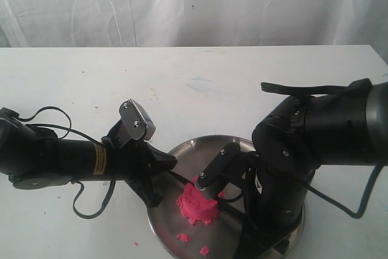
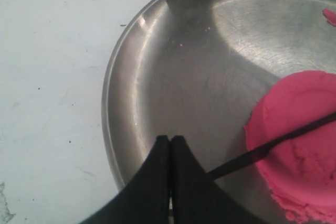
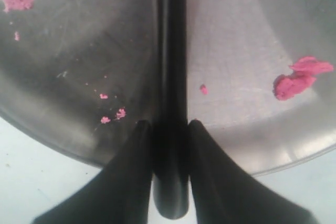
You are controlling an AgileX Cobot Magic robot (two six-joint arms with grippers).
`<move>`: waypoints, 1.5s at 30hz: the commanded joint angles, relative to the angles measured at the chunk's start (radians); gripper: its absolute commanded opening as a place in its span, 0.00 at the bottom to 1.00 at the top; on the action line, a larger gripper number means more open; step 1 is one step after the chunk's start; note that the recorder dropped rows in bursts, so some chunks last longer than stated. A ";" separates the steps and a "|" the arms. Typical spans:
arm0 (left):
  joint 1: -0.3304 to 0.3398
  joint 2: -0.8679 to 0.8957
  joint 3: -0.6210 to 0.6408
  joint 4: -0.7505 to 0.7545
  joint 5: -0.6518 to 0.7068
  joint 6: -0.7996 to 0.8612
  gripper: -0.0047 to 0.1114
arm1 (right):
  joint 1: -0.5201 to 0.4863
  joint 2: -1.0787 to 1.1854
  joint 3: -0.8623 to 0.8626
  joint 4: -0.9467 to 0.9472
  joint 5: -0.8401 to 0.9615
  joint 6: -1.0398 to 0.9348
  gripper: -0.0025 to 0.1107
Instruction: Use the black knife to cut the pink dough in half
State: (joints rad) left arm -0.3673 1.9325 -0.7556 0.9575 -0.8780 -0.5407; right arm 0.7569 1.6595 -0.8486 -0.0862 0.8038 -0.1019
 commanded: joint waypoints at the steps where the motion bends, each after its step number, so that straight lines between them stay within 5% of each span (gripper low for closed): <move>1: -0.004 0.033 0.010 0.034 0.016 -0.006 0.04 | 0.000 -0.006 0.000 0.001 -0.017 -0.003 0.02; 34: -0.004 0.008 -0.020 0.035 -0.022 0.024 0.04 | 0.000 0.008 0.000 0.003 -0.026 0.001 0.02; 45: -0.004 -0.036 -0.020 0.196 0.047 -0.115 0.04 | 0.000 0.008 0.000 0.003 -0.024 0.001 0.02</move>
State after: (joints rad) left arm -0.3691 1.9043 -0.7743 1.1358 -0.8680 -0.6279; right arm 0.7569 1.6689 -0.8486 -0.0838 0.7889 -0.1001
